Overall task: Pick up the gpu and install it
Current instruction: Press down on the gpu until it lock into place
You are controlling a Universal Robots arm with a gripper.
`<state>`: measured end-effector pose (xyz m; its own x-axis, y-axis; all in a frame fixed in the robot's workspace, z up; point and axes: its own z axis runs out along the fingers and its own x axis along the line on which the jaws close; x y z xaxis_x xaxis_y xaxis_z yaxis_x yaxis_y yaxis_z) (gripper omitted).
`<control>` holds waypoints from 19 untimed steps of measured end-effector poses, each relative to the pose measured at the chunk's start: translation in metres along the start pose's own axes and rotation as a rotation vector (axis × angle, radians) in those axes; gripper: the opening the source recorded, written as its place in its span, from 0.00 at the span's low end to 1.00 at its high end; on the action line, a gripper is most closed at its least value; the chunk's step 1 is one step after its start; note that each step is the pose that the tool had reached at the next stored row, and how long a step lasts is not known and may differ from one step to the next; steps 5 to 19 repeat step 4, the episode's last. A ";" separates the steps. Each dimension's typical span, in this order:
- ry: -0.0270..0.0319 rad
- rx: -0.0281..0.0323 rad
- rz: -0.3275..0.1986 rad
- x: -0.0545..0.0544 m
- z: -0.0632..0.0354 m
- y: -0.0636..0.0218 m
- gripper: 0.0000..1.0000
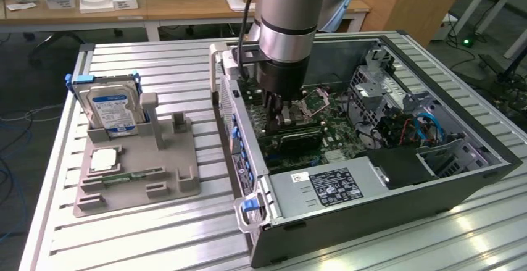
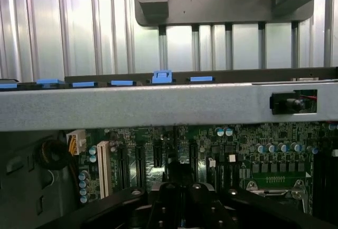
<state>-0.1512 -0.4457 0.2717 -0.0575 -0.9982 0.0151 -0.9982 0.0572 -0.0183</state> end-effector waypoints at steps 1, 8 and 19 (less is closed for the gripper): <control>0.0002 -0.0001 0.000 0.000 -0.0001 0.0000 0.11; 0.0002 -0.0002 0.000 0.000 -0.0001 0.0000 0.11; 0.0002 -0.0002 0.000 0.000 -0.0001 0.0000 0.11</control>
